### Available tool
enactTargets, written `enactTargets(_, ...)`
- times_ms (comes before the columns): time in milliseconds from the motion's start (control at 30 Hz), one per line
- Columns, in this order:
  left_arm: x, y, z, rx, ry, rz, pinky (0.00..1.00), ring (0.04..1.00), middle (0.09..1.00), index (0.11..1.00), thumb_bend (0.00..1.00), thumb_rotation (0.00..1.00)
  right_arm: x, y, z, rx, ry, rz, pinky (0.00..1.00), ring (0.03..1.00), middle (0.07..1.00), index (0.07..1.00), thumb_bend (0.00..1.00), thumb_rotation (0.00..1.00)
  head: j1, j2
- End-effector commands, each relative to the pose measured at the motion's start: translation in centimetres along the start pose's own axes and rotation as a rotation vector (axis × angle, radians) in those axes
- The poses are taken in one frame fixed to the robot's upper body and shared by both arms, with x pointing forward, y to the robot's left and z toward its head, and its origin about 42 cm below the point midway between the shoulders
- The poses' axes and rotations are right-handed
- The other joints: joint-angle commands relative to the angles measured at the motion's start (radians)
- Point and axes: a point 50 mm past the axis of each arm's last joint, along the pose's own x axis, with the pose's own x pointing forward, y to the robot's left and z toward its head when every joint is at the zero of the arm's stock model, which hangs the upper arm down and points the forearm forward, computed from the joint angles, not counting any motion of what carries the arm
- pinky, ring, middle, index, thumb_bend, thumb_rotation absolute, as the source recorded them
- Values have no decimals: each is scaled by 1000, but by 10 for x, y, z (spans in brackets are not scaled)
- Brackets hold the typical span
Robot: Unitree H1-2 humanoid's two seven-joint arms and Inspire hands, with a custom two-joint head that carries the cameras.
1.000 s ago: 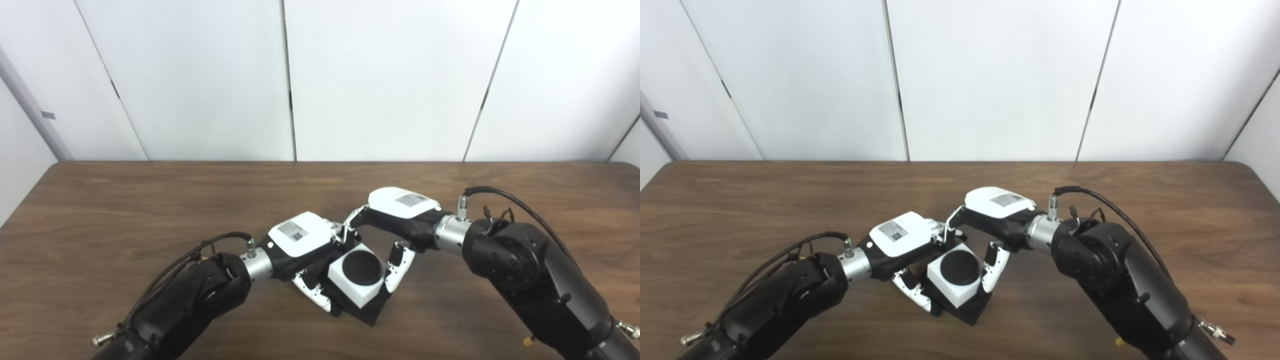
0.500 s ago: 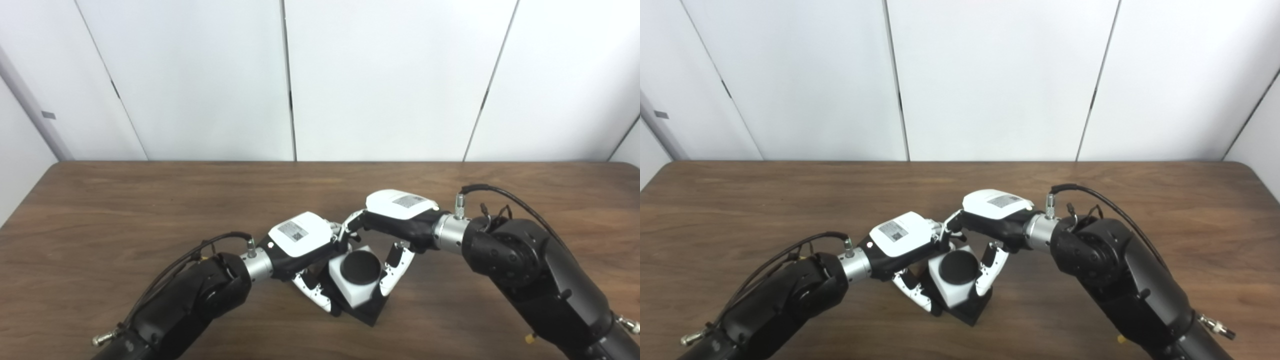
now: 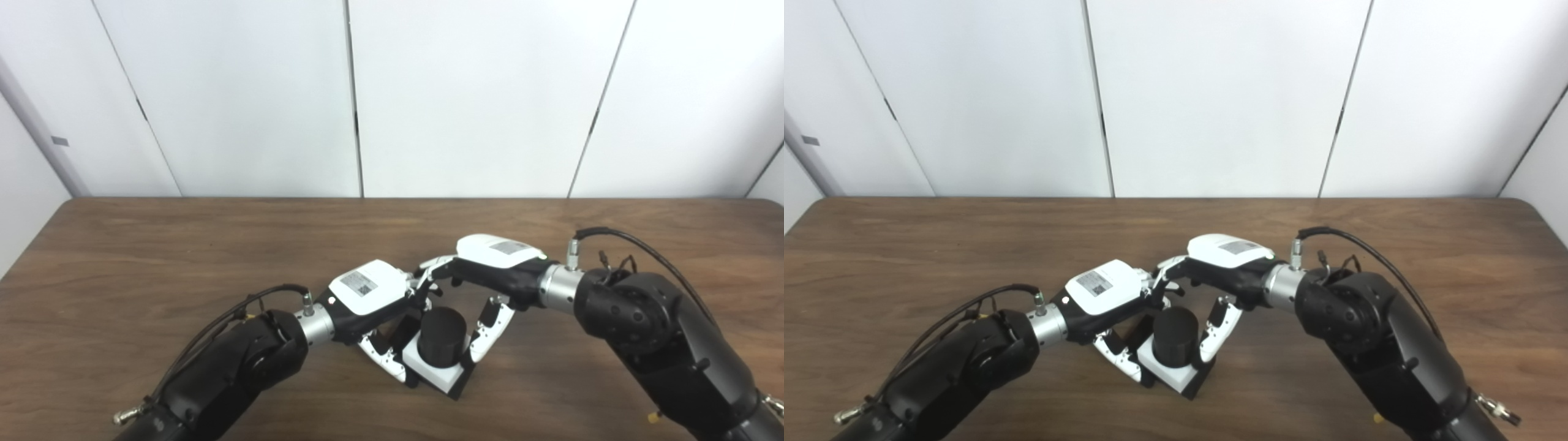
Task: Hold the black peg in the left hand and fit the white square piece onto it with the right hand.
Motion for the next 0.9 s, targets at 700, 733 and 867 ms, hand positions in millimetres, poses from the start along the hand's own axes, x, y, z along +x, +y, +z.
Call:
enactTargets(700, -16, -35, 1, 19, 43, -179, 803, 858, 863, 493, 519, 82, -51, 1, -55, 259, 118, -506, 703, 795, 804, 700, 689, 57, -11, 1)
enactTargets(733, -17, -35, 1, 18, 43, -177, 802, 856, 861, 493, 519, 82, -52, 4, -56, 271, 121, -529, 699, 793, 801, 699, 680, 51, -13, 1)
enactTargets(867, -16, -34, -1, 17, 61, -185, 802, 851, 857, 494, 519, 83, -52, 15, -60, 363, 131, -652, 637, 774, 792, 691, 662, 15, -20, 0)
